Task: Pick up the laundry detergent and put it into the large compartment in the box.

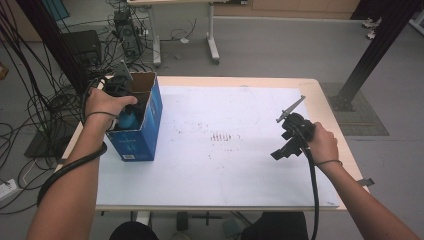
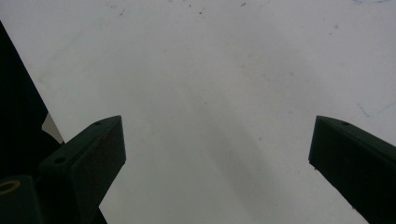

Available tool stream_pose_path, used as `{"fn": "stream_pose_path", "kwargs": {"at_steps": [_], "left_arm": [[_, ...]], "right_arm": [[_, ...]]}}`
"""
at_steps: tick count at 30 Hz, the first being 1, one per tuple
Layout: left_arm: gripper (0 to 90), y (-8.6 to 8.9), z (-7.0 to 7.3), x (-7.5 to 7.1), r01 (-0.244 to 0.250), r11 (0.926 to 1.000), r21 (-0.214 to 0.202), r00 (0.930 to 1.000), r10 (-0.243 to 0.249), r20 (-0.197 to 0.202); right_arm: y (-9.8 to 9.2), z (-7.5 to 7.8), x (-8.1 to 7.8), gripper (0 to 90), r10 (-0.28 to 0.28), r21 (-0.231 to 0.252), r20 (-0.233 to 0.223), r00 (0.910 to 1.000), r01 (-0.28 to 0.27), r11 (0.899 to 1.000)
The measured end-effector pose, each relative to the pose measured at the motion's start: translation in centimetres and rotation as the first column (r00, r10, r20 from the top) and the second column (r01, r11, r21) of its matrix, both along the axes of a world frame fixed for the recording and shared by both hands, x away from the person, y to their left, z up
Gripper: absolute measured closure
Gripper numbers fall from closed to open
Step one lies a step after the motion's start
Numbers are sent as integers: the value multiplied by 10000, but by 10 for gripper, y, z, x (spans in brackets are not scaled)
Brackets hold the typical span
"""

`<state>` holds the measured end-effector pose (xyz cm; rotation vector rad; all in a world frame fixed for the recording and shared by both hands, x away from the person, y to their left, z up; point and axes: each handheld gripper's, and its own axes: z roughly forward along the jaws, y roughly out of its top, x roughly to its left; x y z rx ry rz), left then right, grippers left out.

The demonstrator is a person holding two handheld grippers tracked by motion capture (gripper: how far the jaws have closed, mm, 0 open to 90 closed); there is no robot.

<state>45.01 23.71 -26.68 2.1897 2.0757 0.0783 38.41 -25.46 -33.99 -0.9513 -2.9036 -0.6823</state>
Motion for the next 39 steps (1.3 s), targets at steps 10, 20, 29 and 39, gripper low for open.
{"fn": "stream_pose_path", "kwargs": {"at_steps": [10,20,29,39], "left_arm": [[377,1,-1,0,6,10000,-34,10000,-6,-25],[377,1,-1,0,-32,10000,-24,10000,32,5],[376,2,-1,0,-63,10000,-48,10000,63,-12],[376,1,-2,0,-68,10000,-44,10000,68,-10]], "right_arm": [[-1,0,0,38,17,7,11,10000,-17,10000],[0,0,0,38,23,0,-13,10000,-23,10000],[-1,0,0,38,8,-17,26,10000,-8,10000],[-1,0,1,38,-3,-6,6,10000,3,10000]]}}
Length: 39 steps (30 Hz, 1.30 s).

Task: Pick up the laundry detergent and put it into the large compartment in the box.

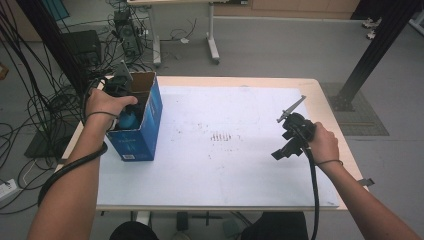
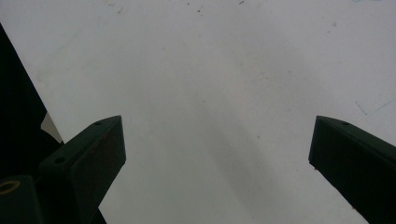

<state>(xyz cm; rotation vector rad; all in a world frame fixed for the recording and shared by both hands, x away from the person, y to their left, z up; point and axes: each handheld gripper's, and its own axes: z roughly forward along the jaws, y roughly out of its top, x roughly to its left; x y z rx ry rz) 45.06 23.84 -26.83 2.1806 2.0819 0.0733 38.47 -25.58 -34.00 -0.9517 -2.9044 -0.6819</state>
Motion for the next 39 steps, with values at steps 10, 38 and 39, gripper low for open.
{"fn": "stream_pose_path", "kwargs": {"at_steps": [10,38,39], "left_arm": [[376,0,0,0,12,10000,24,10000,-12,7],[376,0,0,0,13,10000,9,10000,-13,4],[376,0,0,0,18,10000,21,10000,-18,10]], "right_arm": [[1,0,0,38,32,-29,33,10000,-32,10000],[0,1,0,38,26,-16,57,10000,-26,10000],[0,1,1,38,34,-22,46,10000,-34,10000]]}}
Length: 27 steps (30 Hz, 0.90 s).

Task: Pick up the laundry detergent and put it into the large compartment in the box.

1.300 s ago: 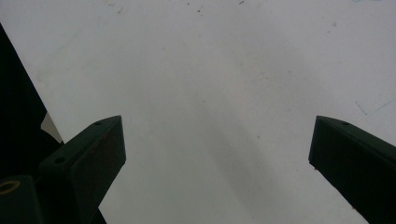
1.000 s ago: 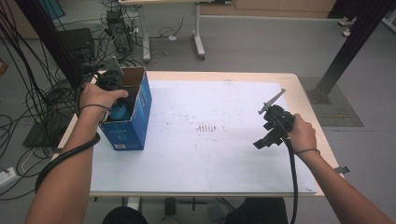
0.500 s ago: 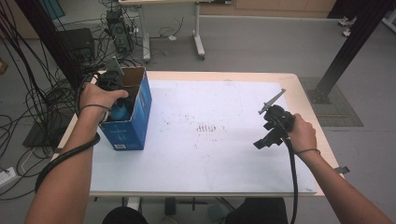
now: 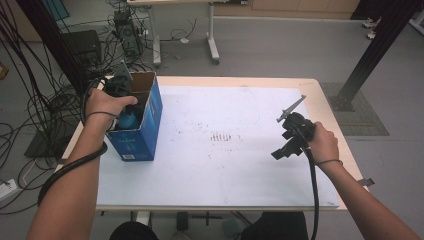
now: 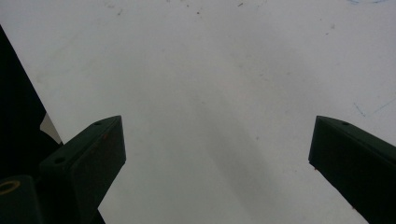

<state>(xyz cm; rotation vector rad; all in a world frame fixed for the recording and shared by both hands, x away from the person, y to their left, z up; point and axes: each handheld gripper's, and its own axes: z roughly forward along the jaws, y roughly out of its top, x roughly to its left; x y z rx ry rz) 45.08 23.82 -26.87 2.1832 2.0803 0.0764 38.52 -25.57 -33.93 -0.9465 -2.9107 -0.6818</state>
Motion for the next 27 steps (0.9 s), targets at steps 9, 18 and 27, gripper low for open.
{"fn": "stream_pose_path", "kwargs": {"at_steps": [9,18,27], "left_arm": [[376,1,0,0,6,10000,-44,10000,-6,-21],[376,1,0,-1,-24,10000,-31,10000,24,0],[376,0,0,-1,-49,10000,-23,10000,49,-5]], "right_arm": [[0,0,0,38,-4,-8,1,10000,4,10000],[-1,1,-1,38,-28,-1,32,10000,28,10000],[-1,2,-1,38,-28,-4,50,10000,28,10000]]}}
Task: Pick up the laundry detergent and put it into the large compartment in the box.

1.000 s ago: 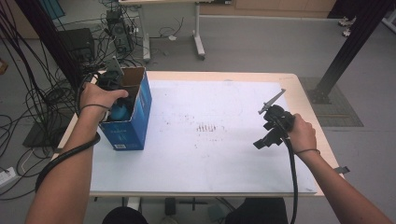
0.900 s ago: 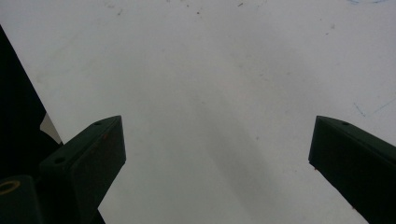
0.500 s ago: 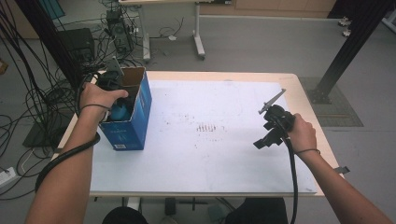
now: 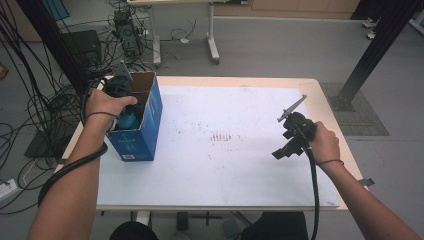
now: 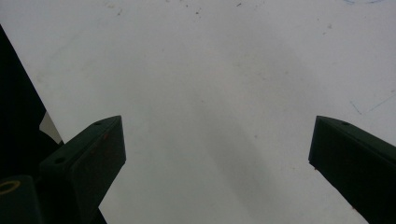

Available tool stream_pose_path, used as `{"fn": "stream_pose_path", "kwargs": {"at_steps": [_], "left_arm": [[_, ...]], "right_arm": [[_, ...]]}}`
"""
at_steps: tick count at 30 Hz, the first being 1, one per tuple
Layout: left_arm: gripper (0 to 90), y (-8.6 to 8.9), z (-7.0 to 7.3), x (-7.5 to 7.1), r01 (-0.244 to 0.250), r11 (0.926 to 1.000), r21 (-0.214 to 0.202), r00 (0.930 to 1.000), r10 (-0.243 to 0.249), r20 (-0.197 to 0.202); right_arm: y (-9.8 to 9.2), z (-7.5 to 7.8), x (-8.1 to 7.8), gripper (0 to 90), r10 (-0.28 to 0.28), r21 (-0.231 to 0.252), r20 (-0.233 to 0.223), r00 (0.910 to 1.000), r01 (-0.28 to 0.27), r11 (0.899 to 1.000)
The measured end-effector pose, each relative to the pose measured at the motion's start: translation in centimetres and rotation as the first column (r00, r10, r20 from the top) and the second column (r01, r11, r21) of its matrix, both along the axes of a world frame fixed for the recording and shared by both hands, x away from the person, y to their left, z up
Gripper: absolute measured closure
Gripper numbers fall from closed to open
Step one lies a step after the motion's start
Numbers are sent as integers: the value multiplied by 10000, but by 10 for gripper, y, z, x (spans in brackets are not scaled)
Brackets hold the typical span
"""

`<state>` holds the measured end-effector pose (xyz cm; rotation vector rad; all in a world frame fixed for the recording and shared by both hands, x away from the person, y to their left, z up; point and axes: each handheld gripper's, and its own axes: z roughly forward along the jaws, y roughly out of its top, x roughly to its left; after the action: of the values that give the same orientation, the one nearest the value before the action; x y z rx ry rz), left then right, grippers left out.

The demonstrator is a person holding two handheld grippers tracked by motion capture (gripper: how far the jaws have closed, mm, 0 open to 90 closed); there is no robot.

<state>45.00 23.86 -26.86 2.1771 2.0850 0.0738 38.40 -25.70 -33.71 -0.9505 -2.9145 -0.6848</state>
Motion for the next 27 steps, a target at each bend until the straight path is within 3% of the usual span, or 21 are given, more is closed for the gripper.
{"fn": "stream_pose_path", "kwargs": {"at_steps": [22,27], "left_arm": [[372,1,-1,1,11,9999,-124,10000,-11,-61],[320,0,-1,2,15,9998,-201,10000,-17,-81]], "right_arm": [[2,-2,2,38,9,6,-53,10000,-9,10000],[3,-2,3,38,19,10,-54,10000,-19,10000]]}}
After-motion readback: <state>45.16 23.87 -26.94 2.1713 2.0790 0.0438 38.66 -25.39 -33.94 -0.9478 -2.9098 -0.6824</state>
